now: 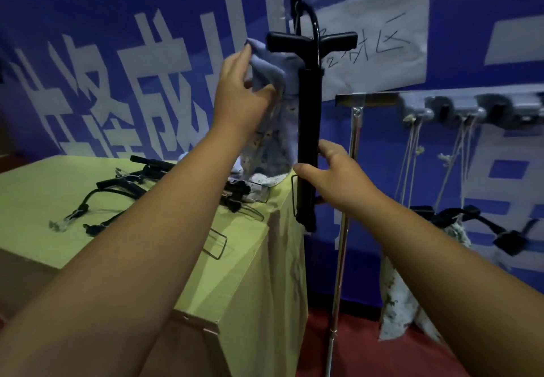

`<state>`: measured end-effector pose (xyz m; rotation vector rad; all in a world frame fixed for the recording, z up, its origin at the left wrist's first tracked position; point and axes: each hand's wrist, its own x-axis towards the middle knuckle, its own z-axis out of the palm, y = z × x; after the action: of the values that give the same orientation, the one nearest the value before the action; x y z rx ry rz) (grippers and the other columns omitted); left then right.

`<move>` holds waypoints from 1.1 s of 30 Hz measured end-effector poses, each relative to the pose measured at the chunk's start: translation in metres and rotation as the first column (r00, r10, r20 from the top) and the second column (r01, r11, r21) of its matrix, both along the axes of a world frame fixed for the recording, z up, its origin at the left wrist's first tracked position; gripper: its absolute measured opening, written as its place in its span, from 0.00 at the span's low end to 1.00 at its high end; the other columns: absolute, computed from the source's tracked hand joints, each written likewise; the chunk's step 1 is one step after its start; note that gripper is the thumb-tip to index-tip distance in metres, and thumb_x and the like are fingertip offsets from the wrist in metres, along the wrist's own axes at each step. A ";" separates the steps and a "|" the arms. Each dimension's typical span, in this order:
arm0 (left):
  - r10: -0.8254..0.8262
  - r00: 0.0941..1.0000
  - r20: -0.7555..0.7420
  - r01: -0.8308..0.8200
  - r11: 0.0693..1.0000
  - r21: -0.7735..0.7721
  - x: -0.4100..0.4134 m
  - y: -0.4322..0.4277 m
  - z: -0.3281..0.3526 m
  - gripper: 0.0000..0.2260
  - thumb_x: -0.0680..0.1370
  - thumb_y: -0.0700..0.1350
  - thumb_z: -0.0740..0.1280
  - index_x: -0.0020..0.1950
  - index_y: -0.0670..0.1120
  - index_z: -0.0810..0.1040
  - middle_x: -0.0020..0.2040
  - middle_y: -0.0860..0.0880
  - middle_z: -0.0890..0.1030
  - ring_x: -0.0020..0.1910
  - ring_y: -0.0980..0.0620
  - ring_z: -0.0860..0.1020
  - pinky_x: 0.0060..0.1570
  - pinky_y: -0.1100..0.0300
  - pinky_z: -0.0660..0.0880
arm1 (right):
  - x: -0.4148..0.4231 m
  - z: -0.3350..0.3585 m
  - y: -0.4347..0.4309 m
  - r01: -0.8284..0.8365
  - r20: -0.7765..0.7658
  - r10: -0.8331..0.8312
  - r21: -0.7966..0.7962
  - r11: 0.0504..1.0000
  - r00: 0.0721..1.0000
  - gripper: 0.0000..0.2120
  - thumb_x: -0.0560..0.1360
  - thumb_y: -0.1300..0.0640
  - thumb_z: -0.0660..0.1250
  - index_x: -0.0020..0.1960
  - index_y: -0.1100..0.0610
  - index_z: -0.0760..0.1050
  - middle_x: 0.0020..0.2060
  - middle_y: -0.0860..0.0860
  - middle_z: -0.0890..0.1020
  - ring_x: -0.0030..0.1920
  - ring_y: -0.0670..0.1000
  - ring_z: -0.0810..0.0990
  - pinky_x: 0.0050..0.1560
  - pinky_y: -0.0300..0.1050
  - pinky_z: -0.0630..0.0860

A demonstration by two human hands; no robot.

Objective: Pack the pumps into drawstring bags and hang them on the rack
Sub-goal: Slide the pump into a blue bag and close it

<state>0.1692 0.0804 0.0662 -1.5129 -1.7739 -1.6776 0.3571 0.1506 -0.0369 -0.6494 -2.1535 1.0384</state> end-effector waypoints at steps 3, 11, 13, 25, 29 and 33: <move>-0.185 0.946 0.264 0.171 0.982 0.075 0.029 -0.019 0.017 0.32 0.77 0.48 0.73 0.81 0.52 0.70 0.72 0.57 0.74 0.67 0.51 0.79 0.62 0.50 0.81 | 0.018 0.008 -0.003 -0.045 -0.052 0.043 -0.023 0.999 0.998 0.28 0.68 0.29 0.71 0.67 0.32 0.76 0.81 0.45 0.66 0.77 0.57 0.75 0.69 0.65 0.79; -0.418 0.648 0.637 0.451 0.884 0.122 0.082 -0.036 -0.010 0.34 0.80 0.54 0.72 0.84 0.53 0.63 0.69 0.48 0.82 0.56 0.45 0.86 0.50 0.51 0.83 | 0.064 0.009 -0.033 -0.087 -0.171 0.057 -0.172 0.981 0.984 0.15 0.83 0.48 0.73 0.68 0.40 0.77 0.55 0.42 0.87 0.51 0.48 0.89 0.50 0.56 0.89; -0.347 0.611 0.711 0.484 0.875 0.011 0.084 -0.038 -0.045 0.39 0.73 0.62 0.75 0.80 0.48 0.70 0.69 0.44 0.83 0.63 0.40 0.84 0.60 0.42 0.82 | 0.072 -0.001 -0.041 -0.090 -0.186 0.048 -0.221 0.971 0.981 0.13 0.84 0.50 0.72 0.67 0.40 0.77 0.54 0.44 0.88 0.48 0.49 0.90 0.47 0.56 0.89; -0.099 0.738 0.668 0.510 0.730 -0.456 0.119 -0.098 -0.275 0.38 0.68 0.39 0.76 0.76 0.48 0.67 0.63 0.46 0.83 0.54 0.49 0.85 0.51 0.52 0.83 | 0.105 -0.108 -0.075 0.066 -0.057 -0.099 -0.420 0.905 0.993 0.11 0.83 0.51 0.72 0.64 0.43 0.78 0.53 0.51 0.88 0.47 0.58 0.90 0.41 0.65 0.88; -0.140 0.787 0.600 0.505 0.705 -0.498 0.121 -0.104 -0.336 0.57 0.62 0.44 0.80 0.80 0.67 0.50 0.77 0.52 0.72 0.68 0.47 0.80 0.65 0.37 0.79 | 0.103 -0.152 -0.077 0.120 0.015 -0.124 -0.403 0.907 0.992 0.12 0.82 0.49 0.73 0.65 0.44 0.78 0.53 0.48 0.88 0.47 0.52 0.90 0.45 0.56 0.88; -0.265 0.831 0.489 0.527 0.658 -0.538 0.125 -0.115 -0.365 0.59 0.70 0.34 0.75 0.82 0.73 0.43 0.82 0.54 0.67 0.72 0.39 0.77 0.64 0.32 0.78 | 0.100 -0.186 -0.077 0.126 0.065 -0.109 -0.421 0.898 0.992 0.16 0.77 0.43 0.74 0.63 0.41 0.79 0.52 0.45 0.89 0.50 0.49 0.90 0.54 0.57 0.87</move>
<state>0.2941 -0.0350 -0.2985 -2.1319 -2.5932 -1.6991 0.4574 0.0735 -0.2231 -0.9957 -1.9016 1.4539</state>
